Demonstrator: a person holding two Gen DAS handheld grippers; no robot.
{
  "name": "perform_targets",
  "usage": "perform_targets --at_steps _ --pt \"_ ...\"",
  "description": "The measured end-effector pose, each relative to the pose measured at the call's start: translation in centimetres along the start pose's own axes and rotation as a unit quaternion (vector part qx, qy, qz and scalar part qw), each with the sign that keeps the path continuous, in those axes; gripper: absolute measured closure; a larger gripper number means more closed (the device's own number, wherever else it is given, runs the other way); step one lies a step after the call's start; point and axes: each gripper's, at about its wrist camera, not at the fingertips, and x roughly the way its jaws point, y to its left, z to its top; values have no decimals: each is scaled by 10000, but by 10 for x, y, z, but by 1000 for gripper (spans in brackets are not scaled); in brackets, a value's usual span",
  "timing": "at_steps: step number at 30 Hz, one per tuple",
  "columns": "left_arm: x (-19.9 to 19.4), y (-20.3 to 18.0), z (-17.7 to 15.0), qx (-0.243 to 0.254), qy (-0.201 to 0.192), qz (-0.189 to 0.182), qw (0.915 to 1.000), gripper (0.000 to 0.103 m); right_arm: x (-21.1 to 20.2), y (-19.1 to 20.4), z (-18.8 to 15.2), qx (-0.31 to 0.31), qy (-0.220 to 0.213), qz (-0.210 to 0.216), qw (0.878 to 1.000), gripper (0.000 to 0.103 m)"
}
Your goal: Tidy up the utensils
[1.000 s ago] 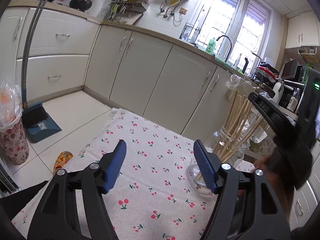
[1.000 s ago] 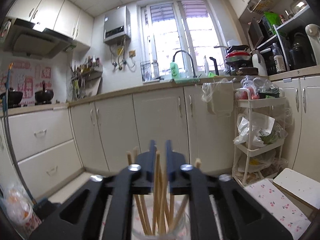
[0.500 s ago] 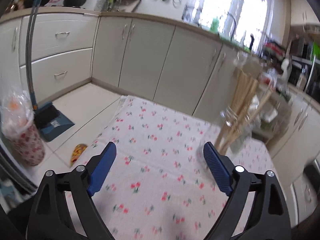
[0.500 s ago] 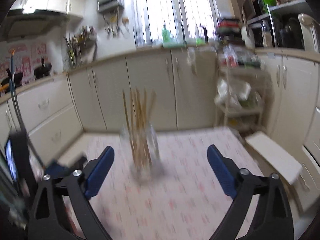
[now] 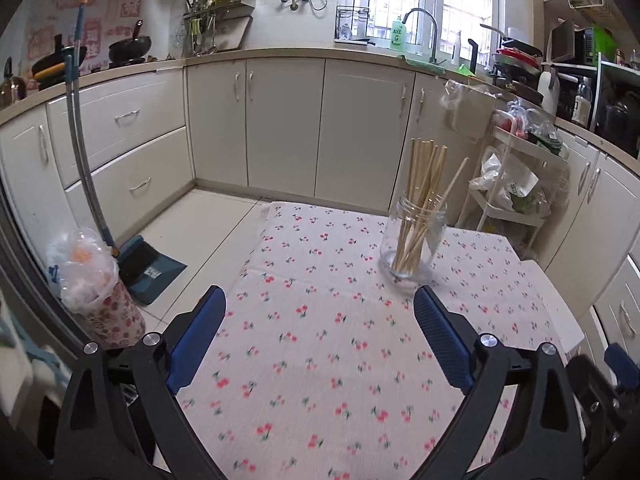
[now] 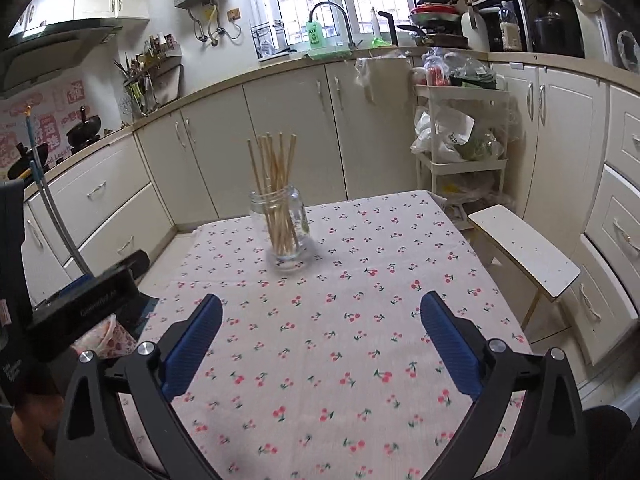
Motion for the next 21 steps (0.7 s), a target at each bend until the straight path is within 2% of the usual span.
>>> perform_targets --at_steps 8,16,21 --pt "-22 5 -6 97 186 -23 9998 11 -2 -2 -3 28 217 -71 9997 7" --pt "-17 3 -6 227 412 -50 9989 11 9 -3 -5 115 552 -81 9984 7" --pt "-31 4 0 296 501 -10 9983 8 -14 5 7 122 575 54 9983 7"
